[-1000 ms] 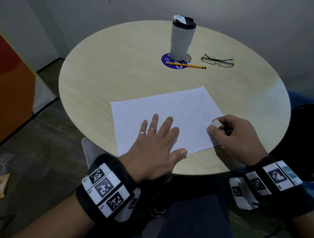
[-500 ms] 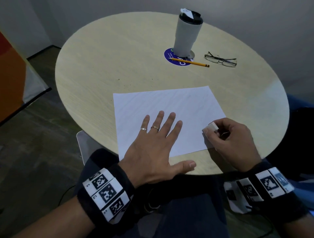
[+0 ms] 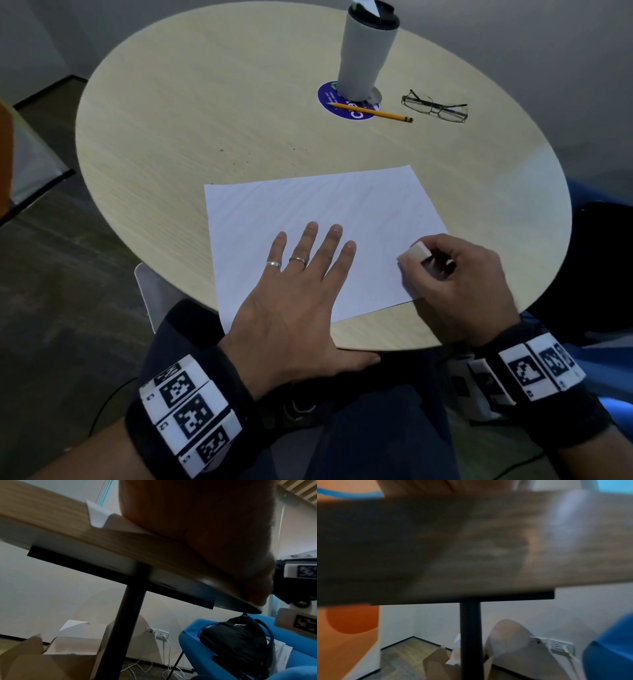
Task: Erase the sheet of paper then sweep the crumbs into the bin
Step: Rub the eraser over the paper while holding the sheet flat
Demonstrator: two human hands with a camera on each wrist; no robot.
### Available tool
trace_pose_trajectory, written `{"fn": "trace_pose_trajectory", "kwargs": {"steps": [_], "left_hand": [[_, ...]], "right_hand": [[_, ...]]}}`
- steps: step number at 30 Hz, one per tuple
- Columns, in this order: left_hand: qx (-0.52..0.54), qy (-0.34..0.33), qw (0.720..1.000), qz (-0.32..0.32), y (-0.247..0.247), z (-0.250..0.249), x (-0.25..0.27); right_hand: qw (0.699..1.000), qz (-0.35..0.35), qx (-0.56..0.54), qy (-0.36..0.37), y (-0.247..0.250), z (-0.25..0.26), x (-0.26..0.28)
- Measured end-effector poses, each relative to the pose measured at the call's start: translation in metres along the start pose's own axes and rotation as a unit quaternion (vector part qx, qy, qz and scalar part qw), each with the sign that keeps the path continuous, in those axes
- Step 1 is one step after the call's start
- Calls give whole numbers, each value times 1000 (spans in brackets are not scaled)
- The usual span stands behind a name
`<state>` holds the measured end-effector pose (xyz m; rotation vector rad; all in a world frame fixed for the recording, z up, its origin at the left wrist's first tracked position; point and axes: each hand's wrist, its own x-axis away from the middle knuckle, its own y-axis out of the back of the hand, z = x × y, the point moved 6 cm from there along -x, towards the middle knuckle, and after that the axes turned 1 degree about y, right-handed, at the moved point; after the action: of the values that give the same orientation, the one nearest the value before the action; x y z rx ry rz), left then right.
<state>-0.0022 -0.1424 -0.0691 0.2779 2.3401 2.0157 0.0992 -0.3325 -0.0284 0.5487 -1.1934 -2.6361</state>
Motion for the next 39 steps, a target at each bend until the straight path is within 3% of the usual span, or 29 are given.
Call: {"fn": "trace_pose_trajectory", "kwargs": {"steps": [3, 7, 12, 17, 21, 30, 34, 39], "left_hand": [[5, 1, 1000, -1, 1, 0, 1], [0, 1, 1000, 3, 0, 1, 1], [-3, 2, 1000, 7, 1, -1, 1], [-4, 5, 1000, 4, 2, 0, 0], [-4, 4, 1000, 10, 2, -1, 0], [0, 9, 1000, 19, 3, -2, 4], [0, 6, 1000, 24, 2, -1, 4], [-3, 7, 1000, 15, 3, -1, 3]], "right_hand": [[1000, -25, 5, -15, 14, -8, -7], [999, 28, 2, 37, -10, 24, 8], [1000, -5, -5, -19, 7, -6, -8], [999, 36, 12, 34, -8, 22, 8], [999, 23, -5, -40, 7, -13, -5], [998, 41, -29, -32, -3, 8, 14], [999, 0, -13, -43, 10, -6, 8], [999, 31, -4, 24, -8, 24, 20]]}}
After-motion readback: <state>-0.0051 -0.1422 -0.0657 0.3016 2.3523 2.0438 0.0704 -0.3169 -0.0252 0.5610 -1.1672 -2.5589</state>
